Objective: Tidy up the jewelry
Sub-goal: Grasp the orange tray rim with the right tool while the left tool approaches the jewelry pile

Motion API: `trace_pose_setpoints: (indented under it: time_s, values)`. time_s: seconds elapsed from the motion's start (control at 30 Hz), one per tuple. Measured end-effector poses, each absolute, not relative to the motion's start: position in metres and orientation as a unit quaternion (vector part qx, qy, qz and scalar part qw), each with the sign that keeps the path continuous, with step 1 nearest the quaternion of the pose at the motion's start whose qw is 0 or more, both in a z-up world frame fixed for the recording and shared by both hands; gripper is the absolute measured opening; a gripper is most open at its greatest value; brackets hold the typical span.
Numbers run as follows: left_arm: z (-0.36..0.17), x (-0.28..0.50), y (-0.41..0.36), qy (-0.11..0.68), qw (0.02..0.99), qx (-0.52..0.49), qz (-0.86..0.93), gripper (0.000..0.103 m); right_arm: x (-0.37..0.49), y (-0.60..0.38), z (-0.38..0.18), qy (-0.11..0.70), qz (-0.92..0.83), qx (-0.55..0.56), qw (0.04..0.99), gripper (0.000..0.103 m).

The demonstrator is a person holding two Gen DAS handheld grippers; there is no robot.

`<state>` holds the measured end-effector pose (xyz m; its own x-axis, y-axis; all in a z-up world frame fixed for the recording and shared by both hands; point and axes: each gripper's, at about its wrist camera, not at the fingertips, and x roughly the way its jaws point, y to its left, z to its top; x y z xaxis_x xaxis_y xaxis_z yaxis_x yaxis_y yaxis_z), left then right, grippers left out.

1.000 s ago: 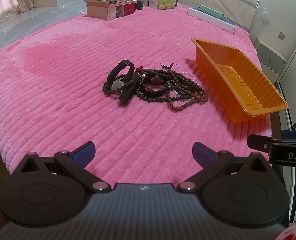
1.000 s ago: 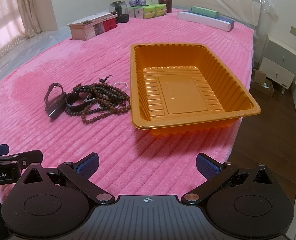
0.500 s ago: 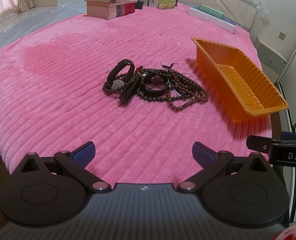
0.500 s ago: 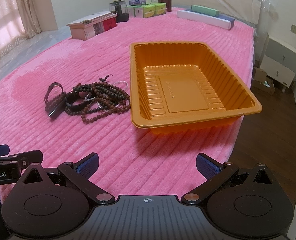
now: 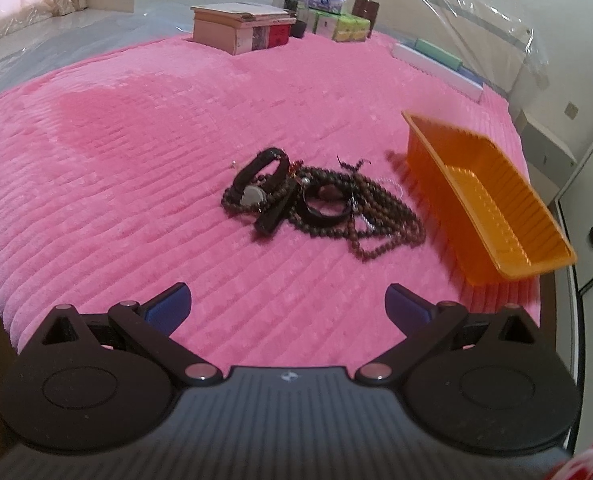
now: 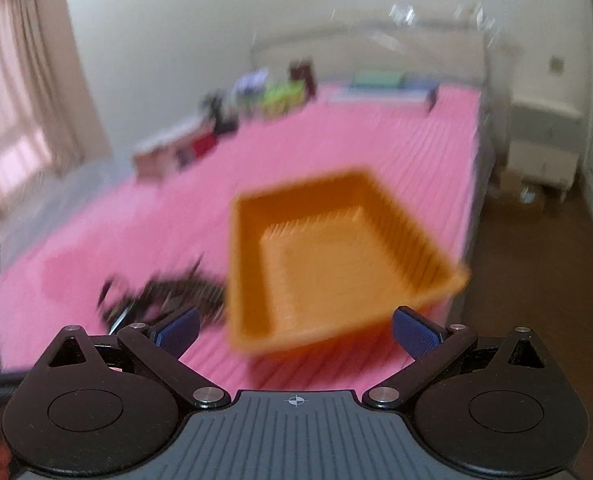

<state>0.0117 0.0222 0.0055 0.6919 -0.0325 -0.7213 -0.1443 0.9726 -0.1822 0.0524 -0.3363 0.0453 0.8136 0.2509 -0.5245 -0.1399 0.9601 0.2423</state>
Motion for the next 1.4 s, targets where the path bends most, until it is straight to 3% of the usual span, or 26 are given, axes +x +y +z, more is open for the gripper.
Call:
trace_pose_setpoints:
  time_s: [0.07,0.13,0.27,0.43,0.73,1.1,1.23,1.4]
  values:
    - [0.007,0.015,0.025,0.386,0.914,-0.122,0.031,0.102,0.067,-0.355,0.045,0.273,0.097,0.102,0.952,0.097]
    - [0.007,0.019,0.027,0.385,0.914,-0.125,0.030,0.102,0.086,-0.373,0.039,0.276,0.089,0.106,0.951,0.081]
    - [0.007,0.026,0.028,0.384,0.914,-0.129,0.028,0.102,0.123,-0.408,0.017,0.294,0.064,0.116,0.947,0.074]
    - [0.001,0.037,0.027,0.392,0.911,-0.127,0.029,0.102,0.152,-0.434,-0.013,0.325,0.081,0.120,0.935,0.050]
    - [-0.004,0.060,0.013,0.399,0.909,-0.120,0.009,0.102,0.179,-0.437,-0.043,0.378,0.115,0.123,0.910,0.024]
    - [-0.012,0.069,0.009,0.408,0.904,-0.124,-0.003,0.102,0.192,-0.439,-0.047,0.410,0.118,0.148,0.892,0.023]
    - [-0.015,0.067,0.012,0.408,0.904,-0.125,0.002,0.102,0.189,-0.435,-0.041,0.412,0.124,0.142,0.891,0.009]
    - [-0.018,0.067,0.014,0.406,0.906,-0.119,0.002,0.102,0.184,-0.424,-0.024,0.409,0.117,0.123,0.897,0.006]
